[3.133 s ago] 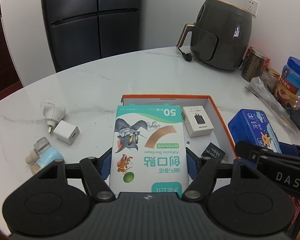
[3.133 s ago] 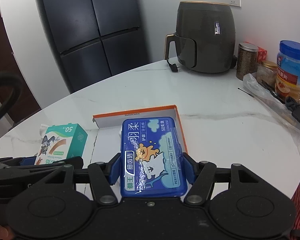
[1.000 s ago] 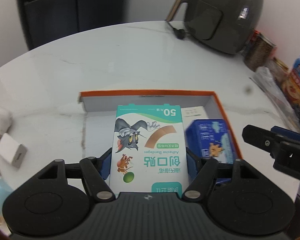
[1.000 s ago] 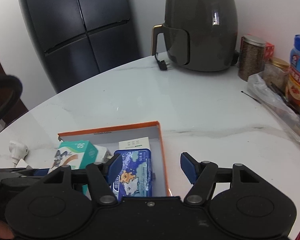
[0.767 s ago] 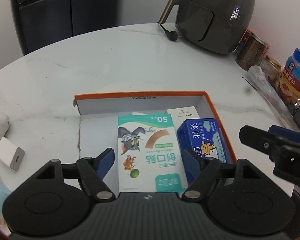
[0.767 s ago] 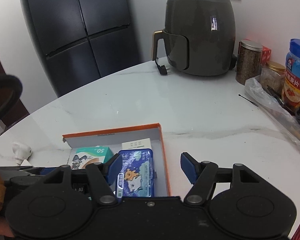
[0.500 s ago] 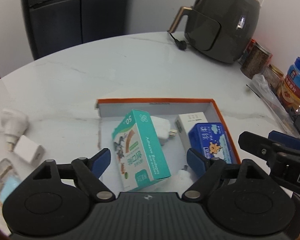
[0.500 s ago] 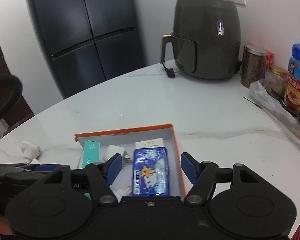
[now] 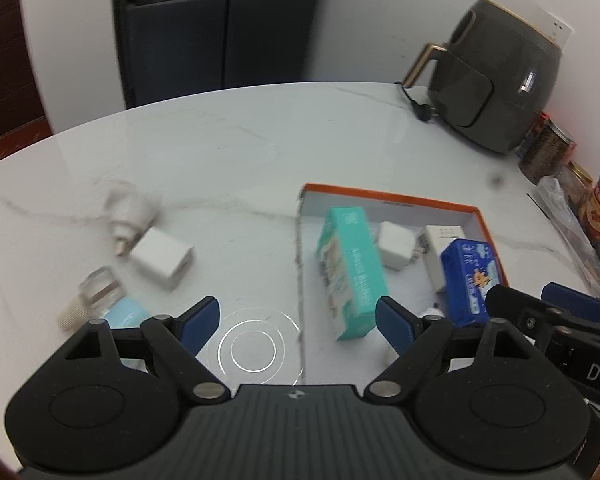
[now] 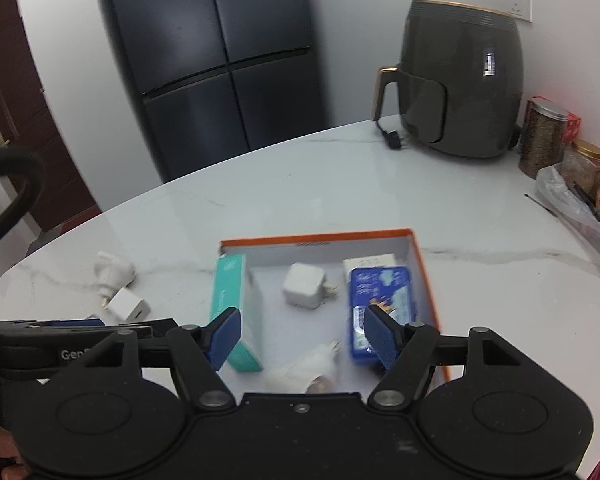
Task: Organize rigid objects
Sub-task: 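Withdraw both grippers from the tray toward the remaining items, then grasp the clear glass diffuser bottle with the left gripper, then grasp the blue-capped toothpick jar with the right gripper, then carry glass bottle with left gripper while right gripper carries toothpick jar toward tray, then lower bottle into tray and open left gripper while right gripper releases toothpick jar there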
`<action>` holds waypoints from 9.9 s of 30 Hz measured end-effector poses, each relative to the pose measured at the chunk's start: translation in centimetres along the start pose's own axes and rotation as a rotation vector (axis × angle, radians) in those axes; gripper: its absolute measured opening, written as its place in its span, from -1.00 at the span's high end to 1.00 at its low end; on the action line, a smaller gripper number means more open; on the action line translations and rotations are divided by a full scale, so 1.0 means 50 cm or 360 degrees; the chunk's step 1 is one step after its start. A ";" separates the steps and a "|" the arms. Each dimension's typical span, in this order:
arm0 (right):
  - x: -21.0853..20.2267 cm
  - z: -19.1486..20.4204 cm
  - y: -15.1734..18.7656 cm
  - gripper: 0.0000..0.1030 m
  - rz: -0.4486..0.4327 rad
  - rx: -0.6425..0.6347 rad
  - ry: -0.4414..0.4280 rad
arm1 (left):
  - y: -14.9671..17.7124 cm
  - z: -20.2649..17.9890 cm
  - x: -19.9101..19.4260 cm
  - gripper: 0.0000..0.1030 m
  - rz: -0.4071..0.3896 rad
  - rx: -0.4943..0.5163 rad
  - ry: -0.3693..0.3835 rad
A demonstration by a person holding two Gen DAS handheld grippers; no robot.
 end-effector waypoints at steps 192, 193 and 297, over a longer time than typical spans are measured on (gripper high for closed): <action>-0.158 0.213 0.092 -0.25 -0.0162 -0.0238 -0.0342 | 0.130 0.171 -0.222 0.04 -0.0249 -0.0210 -0.0196; -0.160 0.208 0.093 -0.25 -0.0160 -0.0234 -0.0339 | 0.131 0.167 -0.221 0.04 -0.0247 -0.0205 -0.0192; -0.077 -0.142 0.188 -0.27 0.0086 0.0073 -0.0073 | 0.234 -0.190 0.006 0.04 0.0192 0.0209 0.0080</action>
Point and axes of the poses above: each gripper's, at about its wrist camera, not at the fingertips, and x roughly the way its jaws point, z to its left, y to its underside, the point moved 6 cm from there along x, roughly the way its jaws point, and after that the axes turned 8 degrees about -x, right-handed, at the moved point
